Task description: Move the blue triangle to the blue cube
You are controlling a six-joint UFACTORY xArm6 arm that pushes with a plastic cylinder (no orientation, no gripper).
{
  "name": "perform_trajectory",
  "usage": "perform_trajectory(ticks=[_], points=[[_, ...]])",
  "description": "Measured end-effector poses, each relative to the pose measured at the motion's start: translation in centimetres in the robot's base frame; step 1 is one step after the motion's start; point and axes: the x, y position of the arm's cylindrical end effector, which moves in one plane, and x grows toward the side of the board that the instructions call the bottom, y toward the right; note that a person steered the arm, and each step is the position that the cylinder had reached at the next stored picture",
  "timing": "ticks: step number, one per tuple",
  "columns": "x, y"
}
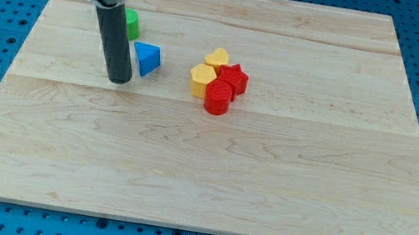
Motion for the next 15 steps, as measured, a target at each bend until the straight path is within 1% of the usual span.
perform_trajectory(ticks=[1, 2, 3, 4, 5, 6, 7, 8, 9, 10, 11, 12, 13, 15], points=[[-1.5, 3.1], [-5.3, 3.5], [-9.7, 0.9], [-9.9, -0.3], [-8.2, 0.5], [-5.0, 1.2], [-8.4, -2.7], [-9.5, -6.0], [-6.8, -6.4], [-5.2, -10.1], [-6.9, -11.2], [-6.9, -9.2], [-7.8, -8.6], [-9.3, -11.1]])
